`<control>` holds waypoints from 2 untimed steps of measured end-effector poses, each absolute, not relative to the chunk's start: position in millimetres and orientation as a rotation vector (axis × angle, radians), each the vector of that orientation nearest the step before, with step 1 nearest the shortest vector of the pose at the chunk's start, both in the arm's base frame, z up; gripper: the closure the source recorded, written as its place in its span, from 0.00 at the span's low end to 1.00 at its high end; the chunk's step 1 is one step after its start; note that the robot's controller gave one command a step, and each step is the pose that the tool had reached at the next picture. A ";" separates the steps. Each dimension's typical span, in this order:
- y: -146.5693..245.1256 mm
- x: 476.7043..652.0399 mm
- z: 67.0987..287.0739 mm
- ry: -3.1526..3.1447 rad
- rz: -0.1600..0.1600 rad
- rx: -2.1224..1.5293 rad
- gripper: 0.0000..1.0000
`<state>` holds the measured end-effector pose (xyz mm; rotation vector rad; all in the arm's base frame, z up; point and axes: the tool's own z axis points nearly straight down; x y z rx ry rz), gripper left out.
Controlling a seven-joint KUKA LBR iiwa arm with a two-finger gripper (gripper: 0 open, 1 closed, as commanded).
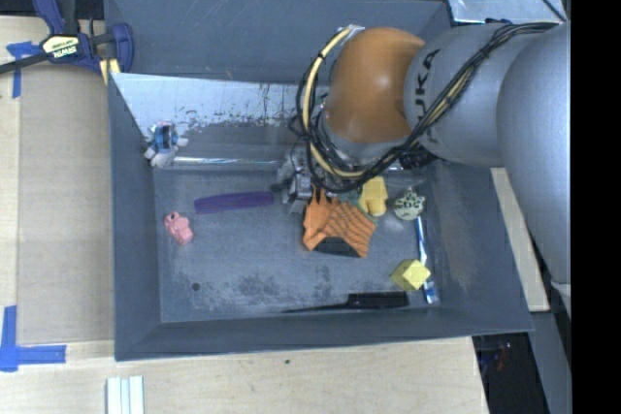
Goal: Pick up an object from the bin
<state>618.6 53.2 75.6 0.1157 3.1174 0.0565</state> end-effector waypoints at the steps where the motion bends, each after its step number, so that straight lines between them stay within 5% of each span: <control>1: 53.0 618.5 75.6 3.117 0.057 0.116 1.00; 2: 48.6 614.4 95.8 3.132 0.039 0.115 1.00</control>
Offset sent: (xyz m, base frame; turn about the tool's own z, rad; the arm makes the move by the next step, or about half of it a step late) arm 0.0000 0.0000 0.0707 0.0003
